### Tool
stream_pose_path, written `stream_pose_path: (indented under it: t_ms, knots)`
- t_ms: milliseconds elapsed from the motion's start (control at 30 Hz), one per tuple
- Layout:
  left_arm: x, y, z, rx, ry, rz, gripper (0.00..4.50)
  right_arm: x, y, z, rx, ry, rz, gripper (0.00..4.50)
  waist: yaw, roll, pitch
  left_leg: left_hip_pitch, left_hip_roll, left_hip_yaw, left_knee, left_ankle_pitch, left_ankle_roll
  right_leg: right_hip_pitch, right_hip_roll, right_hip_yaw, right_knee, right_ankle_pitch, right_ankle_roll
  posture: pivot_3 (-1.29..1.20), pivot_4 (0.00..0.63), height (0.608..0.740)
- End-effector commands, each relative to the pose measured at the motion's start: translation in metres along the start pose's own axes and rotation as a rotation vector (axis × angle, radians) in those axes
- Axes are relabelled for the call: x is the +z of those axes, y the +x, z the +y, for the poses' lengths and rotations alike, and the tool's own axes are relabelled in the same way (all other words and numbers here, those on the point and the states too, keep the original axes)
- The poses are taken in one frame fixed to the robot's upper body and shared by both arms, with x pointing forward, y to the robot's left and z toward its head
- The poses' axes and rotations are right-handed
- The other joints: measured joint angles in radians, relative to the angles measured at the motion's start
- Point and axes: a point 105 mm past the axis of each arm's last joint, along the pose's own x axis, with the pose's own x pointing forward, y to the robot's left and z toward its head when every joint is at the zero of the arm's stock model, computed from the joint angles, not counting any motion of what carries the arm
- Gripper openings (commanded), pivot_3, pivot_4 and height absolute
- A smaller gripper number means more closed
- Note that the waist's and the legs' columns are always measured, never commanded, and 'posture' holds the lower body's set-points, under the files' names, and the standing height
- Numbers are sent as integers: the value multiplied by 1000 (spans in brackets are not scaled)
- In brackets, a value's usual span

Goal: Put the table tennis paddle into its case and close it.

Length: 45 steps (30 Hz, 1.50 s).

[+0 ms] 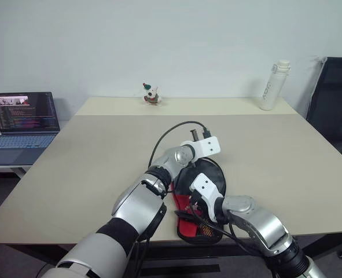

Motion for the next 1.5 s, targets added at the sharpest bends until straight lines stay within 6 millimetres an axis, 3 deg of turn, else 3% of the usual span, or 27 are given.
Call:
stream_pose_path:
  t_ms: [33,267,467,500,533,700,1033,1167,1267,1500]
  knots:
    - [45,6,5,17,179,-149,15,-59,9,29,96,139,224,4500,0,0,-1,0,0,0,0,0,0,0,0,0,0,0,0,0,150,740]
    - [72,9,-20,-48,247,-256,15,-62,8,30,84,149,223,4500,0,1,-4,0,0,0,0,-1,-1,0,0,0,-1,0,0,0,150,740]
    - [69,8,-31,-125,207,-251,15,-58,10,25,73,145,213,4500,0,3,-6,0,0,0,0,-1,-1,0,0,0,-1,0,0,0,150,740]
    - [68,8,-28,-123,184,-247,15,-57,11,24,71,144,211,4500,-1,3,-6,0,0,0,0,-1,-1,0,0,0,-1,0,0,0,150,740]
    - [66,8,-26,-120,164,-238,631,-56,11,23,70,143,209,4500,-1,3,-6,0,0,0,0,-1,-1,0,0,0,-1,0,0,0,150,740]
    - [45,6,-7,-75,2,-163,2302,-50,14,15,59,134,198,4500,-8,4,-9,1,0,1,0,-1,-1,0,0,0,0,0,0,0,150,740]
    - [2,-15,66,183,-438,-100,2302,-27,10,-6,14,146,119,4500,-15,5,-11,5,1,0,0,-1,-1,3,0,0,2,0,0,0,150,740]
    - [-6,-25,75,169,-591,-171,2302,-8,-2,-15,-16,138,44,4500,-12,5,-11,4,0,0,0,-1,-1,3,0,0,2,0,0,0,150,740]
    - [9,-35,38,-152,-709,-405,2302,12,-24,-31,-96,129,-40,4500,-3,5,-11,2,0,0,0,-1,-1,2,0,-1,1,0,0,0,150,740]
    - [-18,-58,-12,-419,-731,-409,2302,57,-81,-34,-83,127,-182,4500,-7,5,-10,-3,0,0,-1,-1,-1,-3,0,0,0,0,0,0,150,740]
